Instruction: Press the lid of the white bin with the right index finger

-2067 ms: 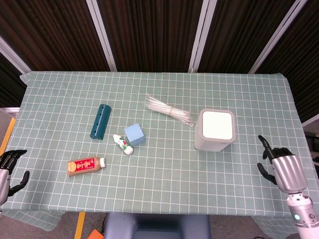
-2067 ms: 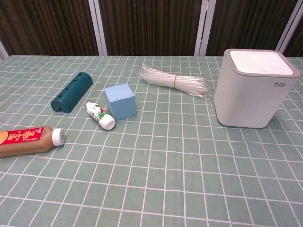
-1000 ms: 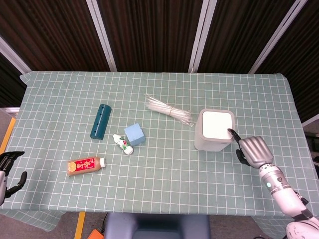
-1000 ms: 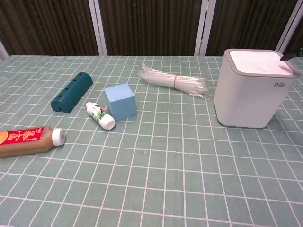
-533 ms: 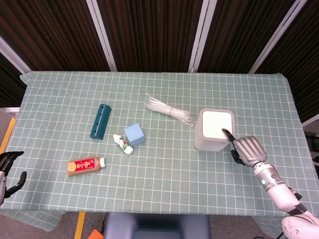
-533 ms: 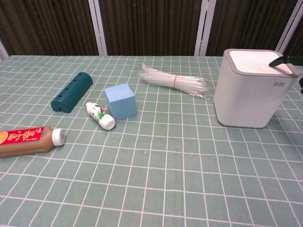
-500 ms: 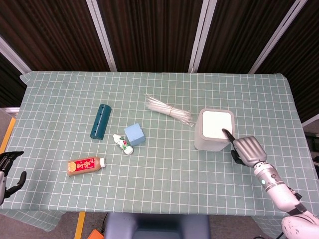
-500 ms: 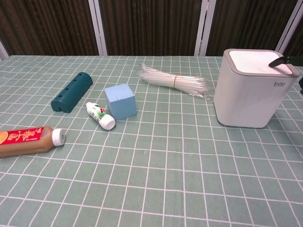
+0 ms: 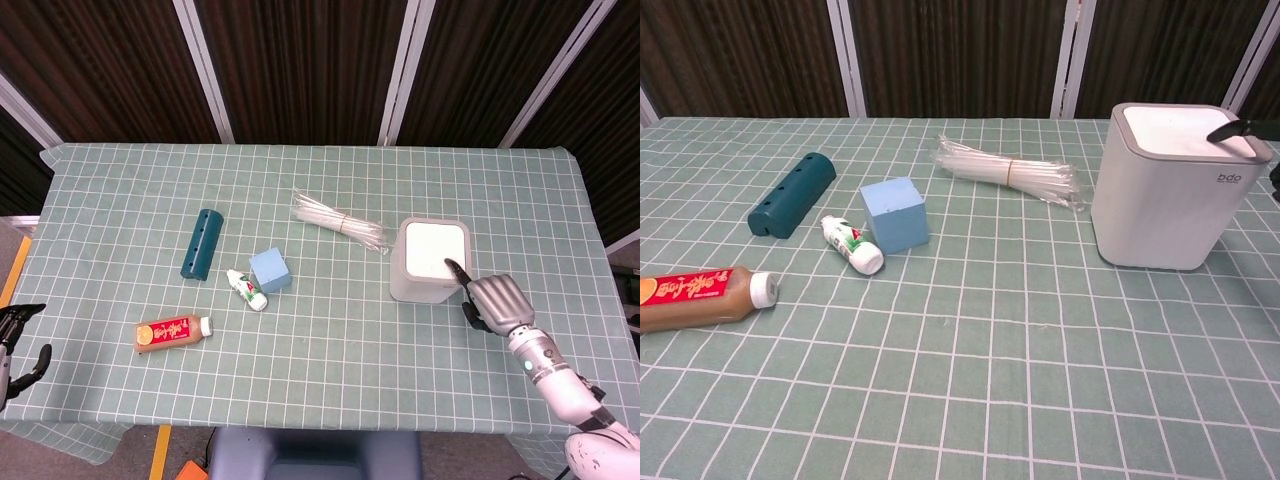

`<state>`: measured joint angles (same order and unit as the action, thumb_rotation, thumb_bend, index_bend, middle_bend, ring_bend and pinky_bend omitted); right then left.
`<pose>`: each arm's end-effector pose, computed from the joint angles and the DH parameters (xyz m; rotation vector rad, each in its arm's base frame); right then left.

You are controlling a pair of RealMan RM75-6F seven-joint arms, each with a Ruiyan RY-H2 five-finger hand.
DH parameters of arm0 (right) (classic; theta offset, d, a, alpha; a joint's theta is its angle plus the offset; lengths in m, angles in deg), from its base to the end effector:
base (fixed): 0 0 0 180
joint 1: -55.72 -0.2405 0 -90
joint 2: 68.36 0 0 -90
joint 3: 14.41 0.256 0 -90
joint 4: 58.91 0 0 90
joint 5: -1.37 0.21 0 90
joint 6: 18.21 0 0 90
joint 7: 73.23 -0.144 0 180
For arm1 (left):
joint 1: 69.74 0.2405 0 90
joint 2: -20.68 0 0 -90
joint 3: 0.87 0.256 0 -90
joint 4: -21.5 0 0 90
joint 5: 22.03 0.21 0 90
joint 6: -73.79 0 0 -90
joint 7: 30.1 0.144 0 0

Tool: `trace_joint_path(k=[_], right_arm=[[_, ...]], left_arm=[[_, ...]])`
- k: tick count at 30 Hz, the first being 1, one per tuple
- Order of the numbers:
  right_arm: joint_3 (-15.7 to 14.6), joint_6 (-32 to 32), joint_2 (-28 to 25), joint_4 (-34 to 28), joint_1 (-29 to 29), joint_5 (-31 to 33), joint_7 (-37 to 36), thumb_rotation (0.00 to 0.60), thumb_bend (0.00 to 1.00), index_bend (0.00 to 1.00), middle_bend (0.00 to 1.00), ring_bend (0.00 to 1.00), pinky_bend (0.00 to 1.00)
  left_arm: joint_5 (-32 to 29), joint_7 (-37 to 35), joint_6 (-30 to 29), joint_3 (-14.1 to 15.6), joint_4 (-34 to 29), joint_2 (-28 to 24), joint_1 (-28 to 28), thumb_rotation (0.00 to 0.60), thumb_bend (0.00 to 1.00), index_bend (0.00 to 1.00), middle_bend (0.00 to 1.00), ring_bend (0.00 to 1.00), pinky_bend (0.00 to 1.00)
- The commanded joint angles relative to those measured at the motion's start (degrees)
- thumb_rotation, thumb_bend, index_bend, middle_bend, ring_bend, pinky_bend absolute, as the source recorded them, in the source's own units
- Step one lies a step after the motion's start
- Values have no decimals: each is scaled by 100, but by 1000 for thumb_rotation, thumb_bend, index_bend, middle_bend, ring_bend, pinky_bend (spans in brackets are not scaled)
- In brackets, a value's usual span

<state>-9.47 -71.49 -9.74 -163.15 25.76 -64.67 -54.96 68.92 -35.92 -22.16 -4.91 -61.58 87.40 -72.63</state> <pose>-0.2338 -0.2858 0.1134 1.8158 -0.9731 0.6226 -0.3187 0.1728 0.1816 -1.3292 -0.7198 -1.0477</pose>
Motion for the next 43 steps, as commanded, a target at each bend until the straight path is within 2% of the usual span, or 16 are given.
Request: trace_joint_path(k=[1, 7, 10, 13, 16, 19, 21, 24, 27, 29, 34, 43], right_arm=[[83, -782, 19, -47, 301, -674, -391, 600, 655, 156, 791, 727, 670], [128, -2060, 69, 128, 801, -1548, -809, 600, 655, 156, 791, 720, 669], [139, -2638, 101, 271, 1079, -1784, -1039, 600, 634, 156, 772, 675, 651], [115, -3048, 109, 400, 1370, -1792, -1159, 600, 562, 157, 574, 549, 600], [89, -3300, 144, 572, 1622, -1691, -1334, 600, 492, 163, 414, 370, 536], [25, -3429, 213, 773, 1842, -1605, -1605, 600, 420, 145, 307, 255, 357], [-28, -3465, 260, 896, 1946, -1597, -1728, 600, 351, 110, 230, 146, 203], [-152, -3490, 430, 1227, 2107, -1662, -2070, 600, 258, 64, 129, 32, 130], [-236, -3344, 561, 1486, 2154, -1671, -2268, 600, 227, 7, 36, 0, 108], [-281, -3232, 571, 1536, 2117, -1739, -2126, 600, 223, 0, 4, 0, 103], [-336, -3118, 716, 1617, 2095, -1857, -1766, 600, 221, 0, 0, 0, 75], [-316, -3176, 793, 1685, 2147, -2018, -1827, 600, 221, 0, 0, 0, 74]], left_arm=[[8, 3, -4, 2, 2, 0, 0, 600, 413, 239, 262, 218, 348], [26, 15, -11, 9, 2, 4, 3, 600, 413, 239, 264, 218, 347], [31, 26, -7, 11, -1, 5, 1, 600, 413, 239, 265, 218, 348], [33, 32, -13, 10, -2, 6, 4, 600, 413, 239, 267, 221, 347], [32, 38, -19, 5, 3, 10, 4, 600, 414, 239, 271, 227, 348], [27, 49, -23, -2, 2, 13, 5, 600, 413, 239, 271, 227, 347], [24, 60, -27, -5, 0, 17, 6, 600, 413, 239, 272, 227, 348], [39, 91, -44, -6, -4, 24, 8, 600, 413, 240, 272, 227, 348], [53, 126, -49, -7, -5, 34, 3, 600, 412, 243, 275, 227, 347], [68, 138, -56, -9, -4, 38, -2, 600, 411, 244, 278, 227, 348], [88, 132, -101, -20, 12, 46, 2, 600, 411, 250, 281, 227, 348], [66, 60, -196, -55, 38, 51, 39, 600, 412, 256, 285, 227, 348]])
